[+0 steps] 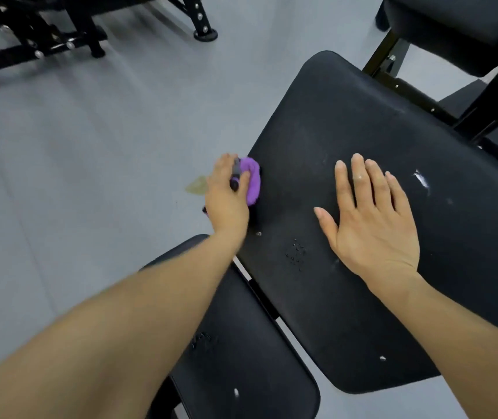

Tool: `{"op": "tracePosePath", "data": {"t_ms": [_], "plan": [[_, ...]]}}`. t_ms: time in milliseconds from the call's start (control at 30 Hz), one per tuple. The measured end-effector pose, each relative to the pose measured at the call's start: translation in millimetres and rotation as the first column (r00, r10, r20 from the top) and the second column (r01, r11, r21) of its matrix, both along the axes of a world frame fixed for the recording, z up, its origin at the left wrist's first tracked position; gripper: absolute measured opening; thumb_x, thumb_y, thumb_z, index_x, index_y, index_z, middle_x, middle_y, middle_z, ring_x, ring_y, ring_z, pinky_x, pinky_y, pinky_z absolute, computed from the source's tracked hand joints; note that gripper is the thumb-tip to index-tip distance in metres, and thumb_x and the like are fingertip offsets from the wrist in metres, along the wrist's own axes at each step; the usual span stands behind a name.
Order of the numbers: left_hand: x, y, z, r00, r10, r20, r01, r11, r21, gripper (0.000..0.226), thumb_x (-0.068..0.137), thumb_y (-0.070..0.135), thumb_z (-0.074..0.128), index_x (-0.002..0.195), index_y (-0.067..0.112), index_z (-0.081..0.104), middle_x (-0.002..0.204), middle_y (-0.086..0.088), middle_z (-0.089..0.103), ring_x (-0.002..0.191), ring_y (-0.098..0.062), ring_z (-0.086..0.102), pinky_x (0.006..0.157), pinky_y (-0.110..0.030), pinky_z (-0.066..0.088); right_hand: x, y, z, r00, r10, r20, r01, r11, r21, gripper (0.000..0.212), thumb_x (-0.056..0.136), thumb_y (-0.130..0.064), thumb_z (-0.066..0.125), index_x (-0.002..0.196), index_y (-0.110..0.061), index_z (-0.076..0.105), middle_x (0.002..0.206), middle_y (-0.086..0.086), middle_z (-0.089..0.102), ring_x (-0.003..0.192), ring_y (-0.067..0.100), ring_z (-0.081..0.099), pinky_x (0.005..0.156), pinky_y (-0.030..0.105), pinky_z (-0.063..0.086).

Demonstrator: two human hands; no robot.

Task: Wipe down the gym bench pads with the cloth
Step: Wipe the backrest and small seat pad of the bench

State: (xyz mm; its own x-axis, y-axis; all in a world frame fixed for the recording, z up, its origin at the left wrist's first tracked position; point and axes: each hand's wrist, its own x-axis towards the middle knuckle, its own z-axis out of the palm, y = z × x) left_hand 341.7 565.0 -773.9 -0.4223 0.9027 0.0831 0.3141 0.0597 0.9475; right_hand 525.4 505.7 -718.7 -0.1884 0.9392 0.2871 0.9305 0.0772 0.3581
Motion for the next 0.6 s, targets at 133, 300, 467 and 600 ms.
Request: {"op": "tracePosePath", "data": {"t_ms": [133, 300, 467, 600], "plan": [[4, -20, -2, 1.0, 0.02, 0.006, -0.02, 1.0, 0.0, 0.033, 0.093, 0.016, 0.054, 0.126, 0.019, 0.055, 0.117, 0.007, 0.059, 0.093, -0.004, 0.056, 0.085, -0.003, 0.039, 1, 0, -2, 1.0, 0.006, -0.006, -0.006, 1.0, 0.012, 0.068, 0.097, -0.05, 0.023, 0.147, -0.004, 0.024, 0.149, 0.019, 0.031, 0.137, 0.034, 0.031, 0.114, 0.042, 0.017], [34, -102, -19, 0.999, -0.05, 0.016, 0.05, 0.998, -0.041, 0.044, 0.091, 0.014, 0.057, 0.13, 0.033, 0.049, 0.141, 0.016, 0.042, 0.135, -0.006, 0.037, 0.11, -0.036, 0.036, 2, 0, -2, 1.0, 0.009, -0.016, -0.009, 1.0, 0.006, 0.069, 0.097, -0.05, 0.023, 0.147, -0.004, 0.024, 0.15, 0.019, 0.03, 0.137, 0.034, 0.029, 0.113, 0.042, 0.016], [15, -41, -11, 0.996, 0.024, 0.089, -0.022, 0.999, -0.03, 0.035, 0.091, 0.014, 0.058, 0.126, 0.017, 0.057, 0.136, 0.001, 0.053, 0.119, -0.012, 0.052, 0.102, -0.016, 0.037, 1, 0, -1, 0.999, 0.027, -0.019, -0.026, 1.0, 0.009, 0.069, 0.097, -0.051, 0.023, 0.147, -0.003, 0.022, 0.15, 0.02, 0.028, 0.138, 0.035, 0.027, 0.114, 0.044, 0.016], [17, -28, -11, 0.995, 0.084, 0.057, -0.085, 0.996, 0.018, 0.035, 0.091, 0.013, 0.056, 0.126, 0.015, 0.056, 0.128, -0.001, 0.057, 0.108, -0.021, 0.058, 0.093, -0.017, 0.042, 2, 0, -4, 0.999, 0.031, -0.025, -0.031, 0.999, 0.011, 0.069, 0.097, -0.051, 0.022, 0.148, -0.003, 0.021, 0.15, 0.019, 0.027, 0.139, 0.035, 0.025, 0.115, 0.044, 0.015]]}}
